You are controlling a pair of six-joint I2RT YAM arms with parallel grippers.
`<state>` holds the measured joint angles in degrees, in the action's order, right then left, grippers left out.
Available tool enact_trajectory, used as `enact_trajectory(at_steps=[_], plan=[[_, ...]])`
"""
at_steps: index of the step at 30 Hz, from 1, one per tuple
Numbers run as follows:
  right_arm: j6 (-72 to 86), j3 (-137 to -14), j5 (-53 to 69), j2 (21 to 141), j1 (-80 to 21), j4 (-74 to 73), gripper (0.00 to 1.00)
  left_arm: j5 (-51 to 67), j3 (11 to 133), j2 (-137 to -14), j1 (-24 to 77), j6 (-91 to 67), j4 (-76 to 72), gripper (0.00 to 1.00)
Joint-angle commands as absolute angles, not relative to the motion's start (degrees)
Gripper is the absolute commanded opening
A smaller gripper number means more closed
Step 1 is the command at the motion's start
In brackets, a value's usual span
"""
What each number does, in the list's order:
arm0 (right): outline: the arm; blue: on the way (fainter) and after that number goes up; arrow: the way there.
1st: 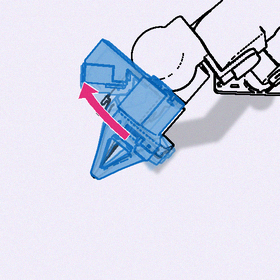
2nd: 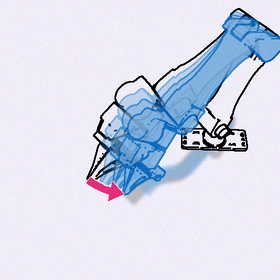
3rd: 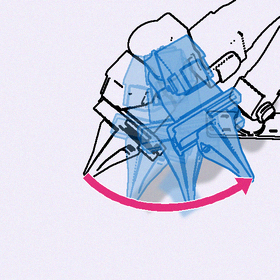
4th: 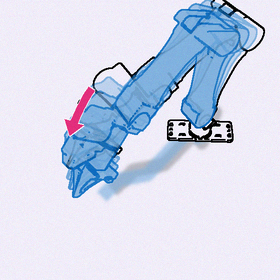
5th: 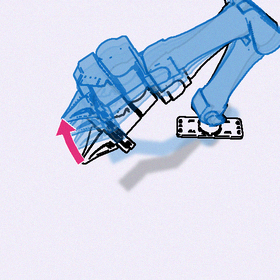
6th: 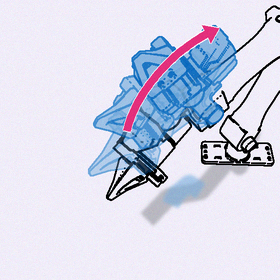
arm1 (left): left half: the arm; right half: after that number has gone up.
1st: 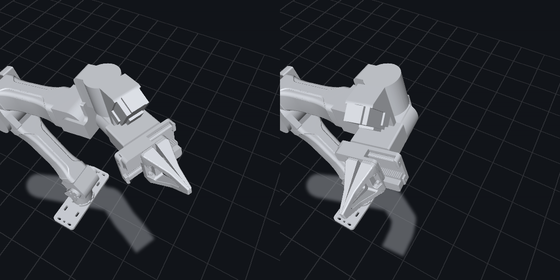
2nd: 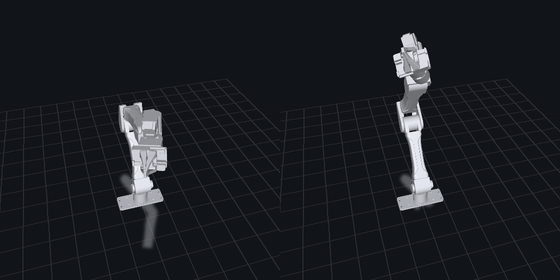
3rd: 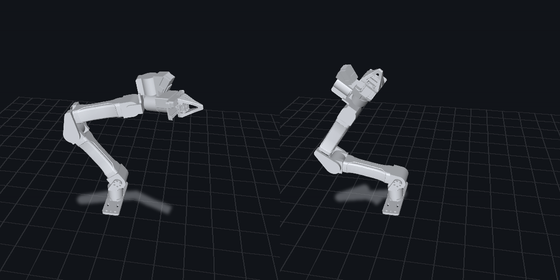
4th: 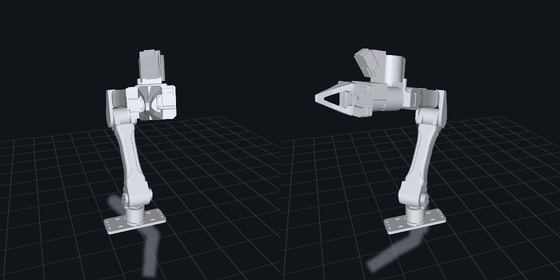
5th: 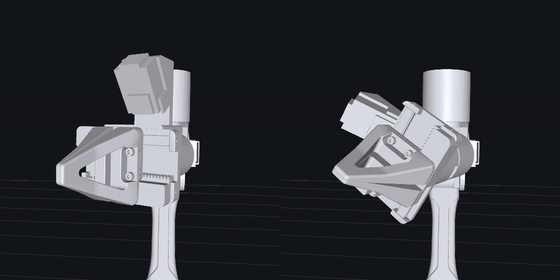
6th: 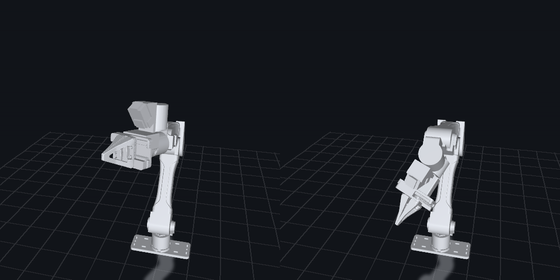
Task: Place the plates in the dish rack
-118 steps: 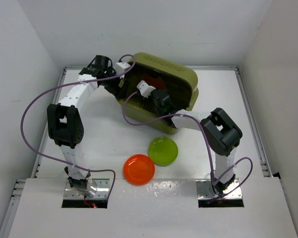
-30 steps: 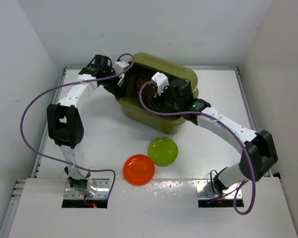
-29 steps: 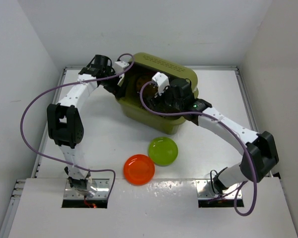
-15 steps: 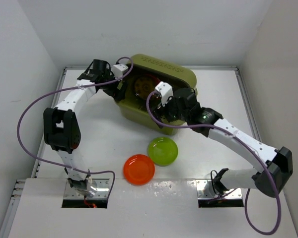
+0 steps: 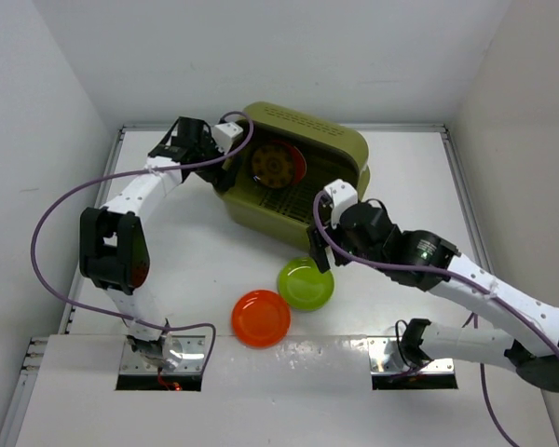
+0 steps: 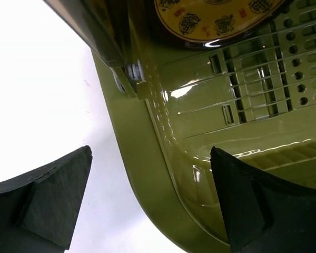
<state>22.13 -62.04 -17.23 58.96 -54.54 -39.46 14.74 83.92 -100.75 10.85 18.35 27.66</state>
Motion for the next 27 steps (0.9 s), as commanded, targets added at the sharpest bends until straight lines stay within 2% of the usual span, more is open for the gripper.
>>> enact_trajectory(at_steps=[1,5,10,12,18,23,27], plan=[[34.6,-58.4,-20.6,55.7,-56.7,-47.4,0.78,12.2,83.4,-98.3,11.2,18.1,26.1,0.98],[42.0,-44.3,-14.3,48.4,-56.7,-39.1,0.78,10.9,82.2,-97.7,11.2,18.1,25.4,1.0],[47.2,-35.6,-12.8,43.8,-55.6,-33.5,0.77,10.9,80.9,-96.6,11.2,18.1,25.4,1.0],[47.0,-30.6,-10.2,45.0,-54.0,-27.8,0.77,10.9,80.9,-96.6,11.2,18.1,25.4,1.0],[52.6,-26.0,-5.9,52.0,-44.2,-19.3,0.71,11.4,80.9,-96.6,11.2,19.2,25.4,1.0],[54.6,-17.5,5.6,57.4,-33.9,-6.0,0.63,12.7,80.9,-96.6,11.2,19.2,25.4,1.0],[52.9,-16.5,8.6,61.9,-33.5,-0.5,0.59,13.2,80.9,-96.6,11.2,19.2,25.4,1.0]])
